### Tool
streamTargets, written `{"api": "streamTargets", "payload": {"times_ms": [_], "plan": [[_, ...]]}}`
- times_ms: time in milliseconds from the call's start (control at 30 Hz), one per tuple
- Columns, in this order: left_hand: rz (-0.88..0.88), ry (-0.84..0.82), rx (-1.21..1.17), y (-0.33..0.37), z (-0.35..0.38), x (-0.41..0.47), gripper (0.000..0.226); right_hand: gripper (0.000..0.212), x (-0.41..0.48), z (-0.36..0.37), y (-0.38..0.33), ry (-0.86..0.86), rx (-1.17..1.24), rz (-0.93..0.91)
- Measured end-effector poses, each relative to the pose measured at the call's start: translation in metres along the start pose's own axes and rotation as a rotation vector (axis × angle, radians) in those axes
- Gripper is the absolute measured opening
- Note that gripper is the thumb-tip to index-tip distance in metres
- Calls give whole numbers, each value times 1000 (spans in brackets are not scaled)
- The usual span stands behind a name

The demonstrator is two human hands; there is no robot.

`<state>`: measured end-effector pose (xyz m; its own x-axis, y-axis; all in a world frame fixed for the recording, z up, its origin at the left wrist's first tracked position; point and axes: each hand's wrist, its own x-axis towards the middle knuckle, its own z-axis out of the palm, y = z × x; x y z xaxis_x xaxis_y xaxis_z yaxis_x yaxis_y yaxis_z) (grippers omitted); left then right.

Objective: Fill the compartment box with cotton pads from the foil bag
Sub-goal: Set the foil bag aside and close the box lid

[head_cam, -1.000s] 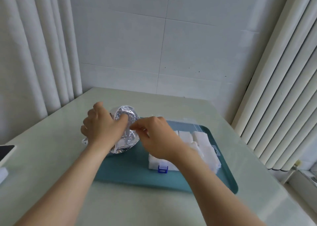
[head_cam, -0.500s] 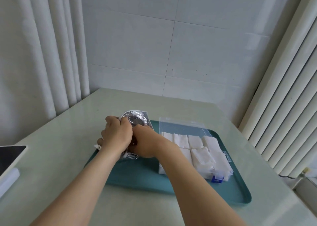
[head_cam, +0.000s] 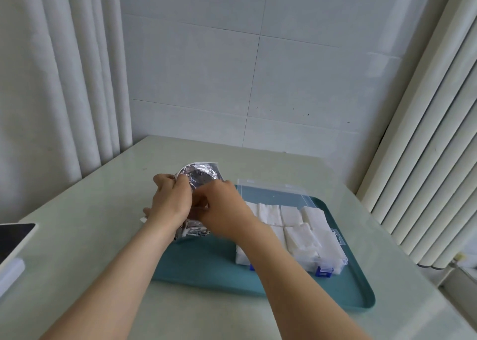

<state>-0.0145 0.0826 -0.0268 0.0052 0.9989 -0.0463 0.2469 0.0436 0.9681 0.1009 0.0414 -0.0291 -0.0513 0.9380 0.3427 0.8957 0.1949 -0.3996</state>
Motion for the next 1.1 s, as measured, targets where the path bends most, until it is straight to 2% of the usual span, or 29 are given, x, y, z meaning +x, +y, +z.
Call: {"api": "streamTargets", "payload": {"times_ms": [100,167,267,367,567,667,867,1000,1100], "plan": [[61,3,17,1,1,-5,37,5,-8,-18,2,205,134,46],[108,14,62,1,6,-11,31,2,-18,-37,8,281,226,87],[174,32,103,2,12,-18,25,4,-36,-62,29,301,342,164],[250,26,57,2,16,-25,27,8,-55,-85,57,330,344,246],[417,57,-79,0,22,-29,37,5,-94,-111,101,483,421,562],[494,88,-129,-2,26,-31,36,11,-101,-107,113,481,458,648],[564,63,-122,-5,37,-42,35,10,-98,-92,113,435,375,590],[579,57,-139,-6,38,-44,35,9,-97,-88,110,377,66,527],[565,48,-174,-3,36,-44,39,10,-97,-88,105,305,-179,553]]}}
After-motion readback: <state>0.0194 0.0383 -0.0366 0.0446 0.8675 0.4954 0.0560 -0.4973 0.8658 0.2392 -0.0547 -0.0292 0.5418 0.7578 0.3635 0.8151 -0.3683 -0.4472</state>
